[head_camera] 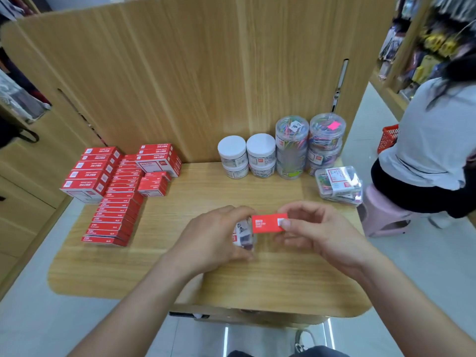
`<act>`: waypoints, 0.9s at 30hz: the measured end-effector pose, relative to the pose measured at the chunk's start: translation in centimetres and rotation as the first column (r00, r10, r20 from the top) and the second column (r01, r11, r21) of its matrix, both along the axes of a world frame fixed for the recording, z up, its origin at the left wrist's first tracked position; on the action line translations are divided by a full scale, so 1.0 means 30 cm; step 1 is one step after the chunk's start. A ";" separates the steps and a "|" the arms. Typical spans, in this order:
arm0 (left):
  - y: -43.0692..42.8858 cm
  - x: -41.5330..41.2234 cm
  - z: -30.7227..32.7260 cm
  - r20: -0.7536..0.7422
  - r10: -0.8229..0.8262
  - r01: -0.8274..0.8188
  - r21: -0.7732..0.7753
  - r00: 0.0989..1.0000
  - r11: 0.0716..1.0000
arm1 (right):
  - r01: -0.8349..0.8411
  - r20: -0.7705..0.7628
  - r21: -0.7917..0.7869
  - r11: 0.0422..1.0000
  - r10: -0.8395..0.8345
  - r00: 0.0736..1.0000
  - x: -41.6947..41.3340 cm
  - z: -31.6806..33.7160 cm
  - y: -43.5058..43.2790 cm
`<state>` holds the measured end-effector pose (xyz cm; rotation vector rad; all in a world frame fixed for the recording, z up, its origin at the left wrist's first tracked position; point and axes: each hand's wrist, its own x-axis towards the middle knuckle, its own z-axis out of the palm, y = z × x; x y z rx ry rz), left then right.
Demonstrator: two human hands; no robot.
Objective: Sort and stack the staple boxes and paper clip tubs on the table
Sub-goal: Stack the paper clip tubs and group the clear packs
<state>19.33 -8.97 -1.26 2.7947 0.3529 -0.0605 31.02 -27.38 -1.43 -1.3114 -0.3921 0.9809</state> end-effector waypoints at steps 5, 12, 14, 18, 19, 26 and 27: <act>0.048 0.001 0.002 0.110 0.219 -0.132 -0.516 0.970 0.846 | 0.046 0.169 0.135 0.990 -0.068 0.983 0.018 0.005 -0.031; 0.164 0.019 -0.055 0.065 0.220 -0.198 -0.247 0.973 0.949 | 0.012 0.175 0.200 0.980 -0.047 0.983 0.021 0.010 -0.045; 0.161 0.045 -0.067 0.078 0.178 -0.153 -0.257 0.981 0.954 | 0.009 0.186 0.203 0.979 -0.048 0.981 0.023 0.009 -0.045; 0.146 0.075 -0.052 0.095 0.202 -0.139 -0.451 0.975 0.881 | 0.033 0.219 0.193 0.981 -0.076 0.973 0.034 0.003 -0.045; 0.143 0.072 -0.043 0.119 0.222 -0.139 -0.482 0.968 0.865 | 0.052 0.233 0.183 0.982 -0.095 0.968 0.038 -0.004 -0.046; 0.004 -0.050 -0.014 0.176 0.000 0.041 -0.232 0.984 0.972 | 0.140 0.391 0.001 0.990 -0.130 0.911 0.048 -0.072 -0.043; -0.007 -0.061 -0.042 0.139 -0.071 0.086 -0.110 0.988 0.990 | 0.145 0.446 -0.024 0.989 -0.120 0.887 0.044 -0.078 -0.044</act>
